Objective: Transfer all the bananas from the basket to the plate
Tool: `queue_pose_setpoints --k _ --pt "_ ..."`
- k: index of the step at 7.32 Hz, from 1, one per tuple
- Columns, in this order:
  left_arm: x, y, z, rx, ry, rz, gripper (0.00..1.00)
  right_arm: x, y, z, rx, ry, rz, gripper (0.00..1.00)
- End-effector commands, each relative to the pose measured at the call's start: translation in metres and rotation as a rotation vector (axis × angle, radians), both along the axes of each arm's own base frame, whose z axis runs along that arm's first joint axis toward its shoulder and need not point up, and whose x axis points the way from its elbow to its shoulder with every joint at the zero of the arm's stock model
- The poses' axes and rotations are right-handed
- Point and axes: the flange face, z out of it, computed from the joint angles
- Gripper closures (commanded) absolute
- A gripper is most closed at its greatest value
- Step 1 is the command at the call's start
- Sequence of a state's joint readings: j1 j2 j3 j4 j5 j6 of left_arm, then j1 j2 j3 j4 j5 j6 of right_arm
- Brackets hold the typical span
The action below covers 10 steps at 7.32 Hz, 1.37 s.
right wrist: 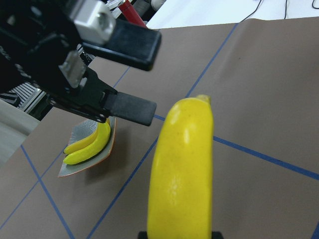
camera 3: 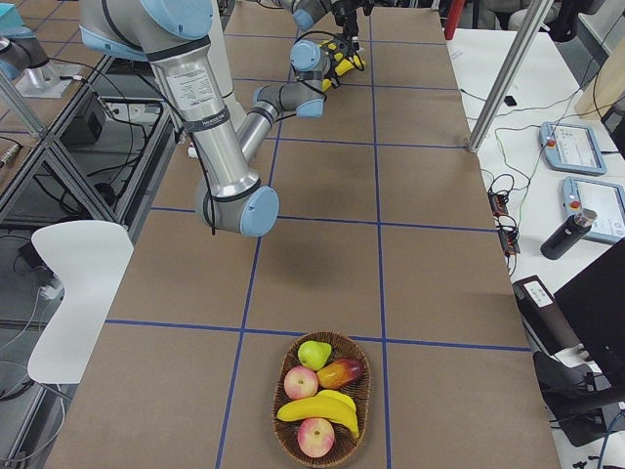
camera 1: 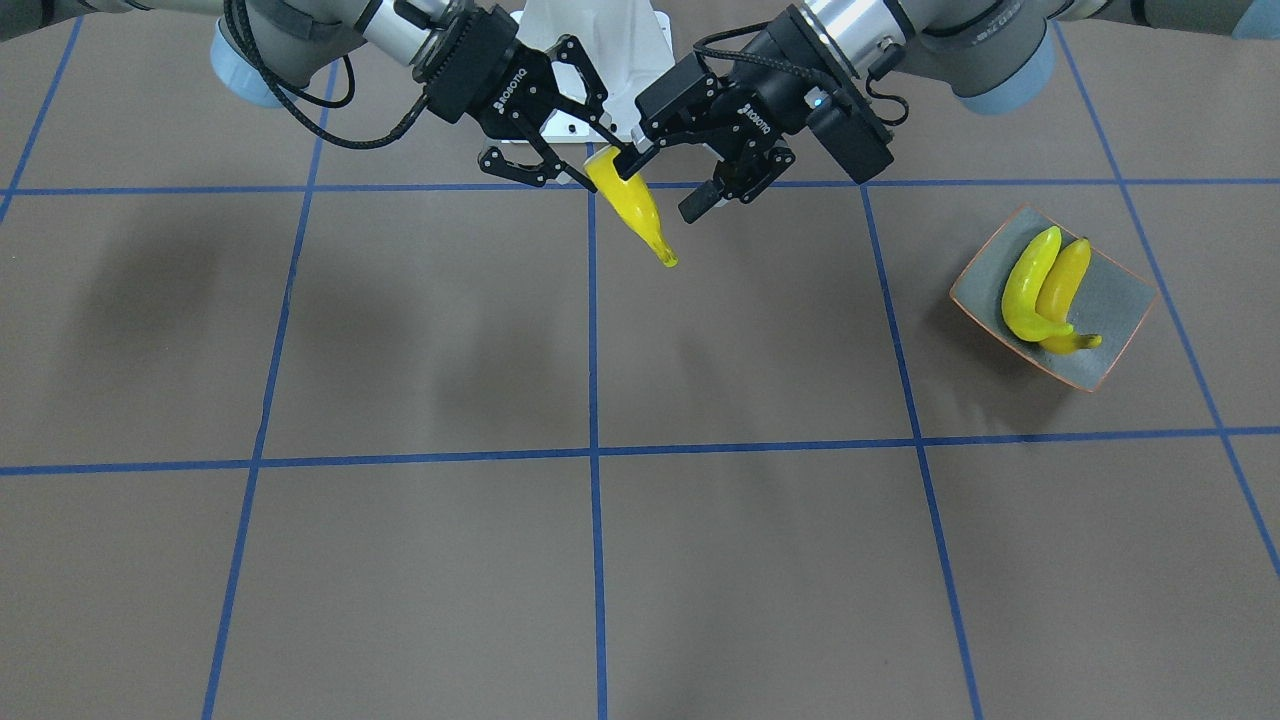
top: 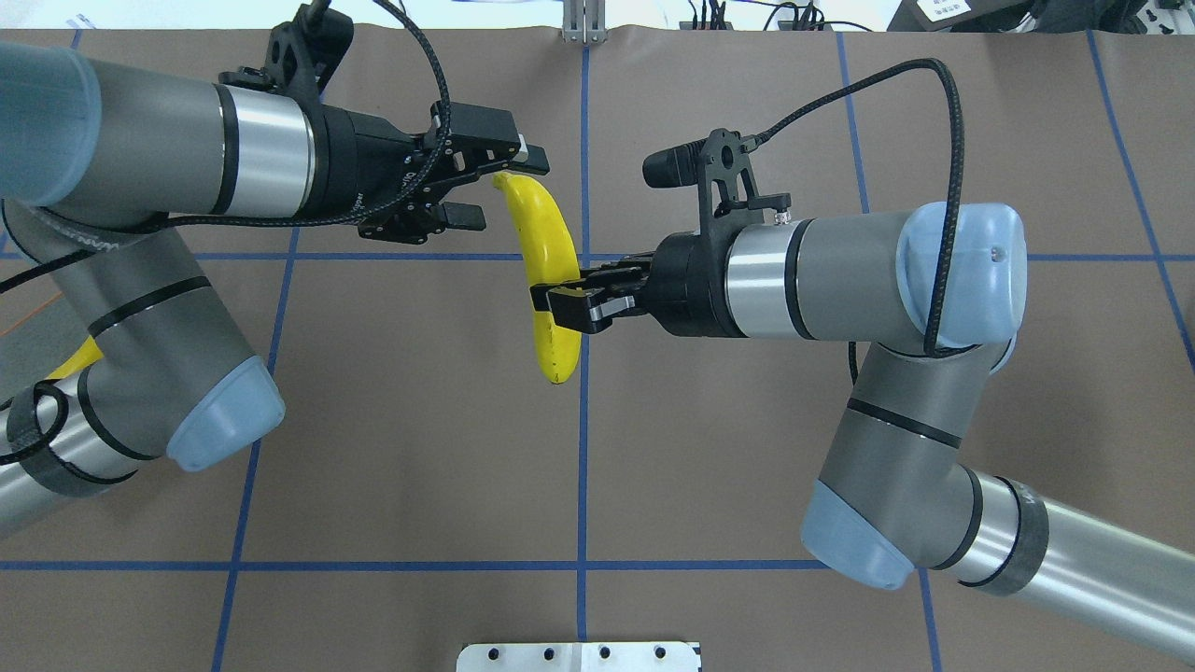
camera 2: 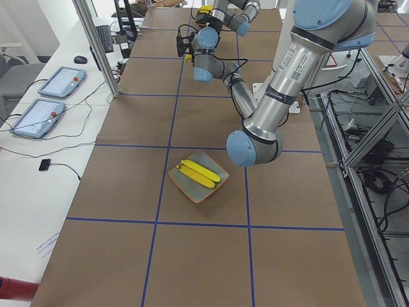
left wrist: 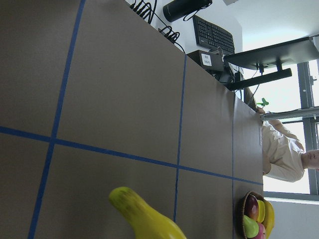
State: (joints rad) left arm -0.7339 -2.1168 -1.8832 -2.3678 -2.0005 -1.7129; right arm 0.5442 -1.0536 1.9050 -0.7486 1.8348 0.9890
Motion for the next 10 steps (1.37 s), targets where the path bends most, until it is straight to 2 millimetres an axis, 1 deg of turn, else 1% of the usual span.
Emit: queue_pose_setpoints --k 1,2,3,4,5,6,7,8,9,10 --pt "0.006 0.008 -0.003 -0.019 0.014 0.019 0.0 0.004 0.001 -0.005 0.006 -0.047 0.017 1.0" --pt "0.006 0.008 -0.003 -0.019 0.015 0.02 0.0 0.005 0.001 -0.009 -0.008 -0.062 0.015 1.0" --pt "0.006 0.008 -0.01 -0.009 0.024 0.02 0.02 0.004 0.001 -0.008 -0.008 -0.062 0.014 1.0" --pt "0.005 0.009 -0.018 0.001 0.036 0.02 0.21 0.003 0.003 -0.008 -0.008 -0.062 0.009 1.0" --pt "0.006 0.009 -0.02 0.006 0.039 0.021 0.47 0.003 0.004 -0.009 -0.004 -0.068 0.008 1.0" --pt "0.006 0.009 -0.02 0.008 0.037 0.021 0.64 0.004 0.006 -0.01 0.004 -0.084 0.006 1.0" --pt "0.005 0.008 -0.019 0.01 0.035 0.019 0.9 0.005 0.006 -0.011 0.008 -0.091 0.005 1.0" --pt "0.006 0.008 -0.018 0.009 0.032 0.019 1.0 0.005 0.007 -0.011 0.005 -0.095 0.005 1.0" --pt "0.006 0.008 -0.018 0.01 0.031 0.019 1.0 0.006 0.006 -0.011 -0.022 -0.106 0.002 0.6" --pt "0.006 0.008 -0.017 0.009 0.03 0.019 1.0 0.009 0.008 -0.014 -0.098 -0.138 -0.013 0.01"
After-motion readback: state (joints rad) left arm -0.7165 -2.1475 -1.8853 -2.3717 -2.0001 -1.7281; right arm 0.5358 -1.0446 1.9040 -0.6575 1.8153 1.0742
